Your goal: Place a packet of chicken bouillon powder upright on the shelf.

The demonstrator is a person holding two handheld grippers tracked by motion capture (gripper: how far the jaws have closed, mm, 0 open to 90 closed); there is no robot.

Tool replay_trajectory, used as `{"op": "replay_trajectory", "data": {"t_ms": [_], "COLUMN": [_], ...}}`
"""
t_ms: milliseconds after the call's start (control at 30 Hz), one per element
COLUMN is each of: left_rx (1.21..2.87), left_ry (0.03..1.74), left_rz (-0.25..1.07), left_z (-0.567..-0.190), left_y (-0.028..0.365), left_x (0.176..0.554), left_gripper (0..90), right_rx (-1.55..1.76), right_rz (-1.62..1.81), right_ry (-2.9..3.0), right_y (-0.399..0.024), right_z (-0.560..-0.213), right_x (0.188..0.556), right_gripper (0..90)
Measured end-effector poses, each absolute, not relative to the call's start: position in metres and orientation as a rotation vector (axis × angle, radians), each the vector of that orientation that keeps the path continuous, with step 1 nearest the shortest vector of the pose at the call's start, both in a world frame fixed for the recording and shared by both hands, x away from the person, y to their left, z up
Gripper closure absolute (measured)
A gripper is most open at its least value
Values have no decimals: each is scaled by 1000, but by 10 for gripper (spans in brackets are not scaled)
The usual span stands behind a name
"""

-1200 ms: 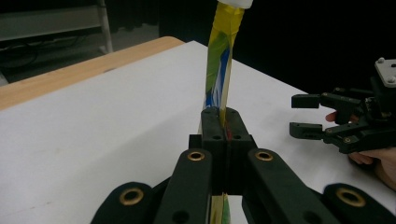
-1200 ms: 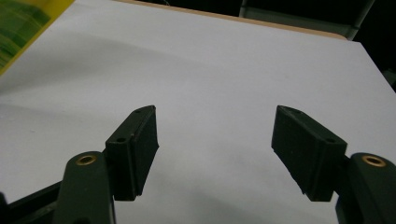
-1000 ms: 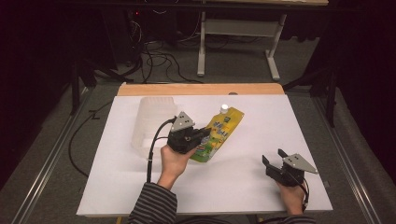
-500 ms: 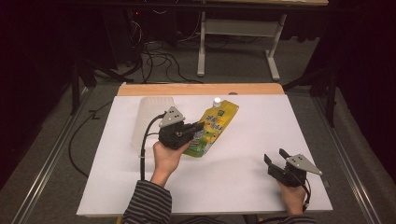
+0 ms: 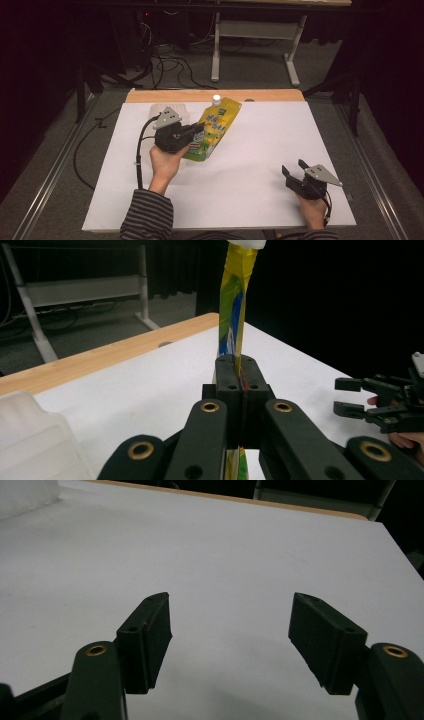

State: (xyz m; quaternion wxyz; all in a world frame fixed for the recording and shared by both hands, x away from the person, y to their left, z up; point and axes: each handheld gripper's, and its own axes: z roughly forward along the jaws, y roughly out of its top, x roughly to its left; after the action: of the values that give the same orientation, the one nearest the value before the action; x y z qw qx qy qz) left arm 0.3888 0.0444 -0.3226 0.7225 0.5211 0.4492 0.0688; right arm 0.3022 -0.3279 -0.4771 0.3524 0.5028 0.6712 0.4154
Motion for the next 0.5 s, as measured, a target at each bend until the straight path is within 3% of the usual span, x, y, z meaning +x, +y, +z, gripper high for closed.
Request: {"op": "replay_trajectory", "data": {"t_ms": [500], "left_rx": [1102], "left_ry": [1028], "left_rz": [261], "left_z": [-318], "left_y": [87], "left_x": [398], "left_gripper": [900], "right_rx": [1307], "right_rz": [1082], "right_ry": [1733], "right_y": [-328], "right_z": [-477], "right_x": [301], "right_gripper": [339]}}
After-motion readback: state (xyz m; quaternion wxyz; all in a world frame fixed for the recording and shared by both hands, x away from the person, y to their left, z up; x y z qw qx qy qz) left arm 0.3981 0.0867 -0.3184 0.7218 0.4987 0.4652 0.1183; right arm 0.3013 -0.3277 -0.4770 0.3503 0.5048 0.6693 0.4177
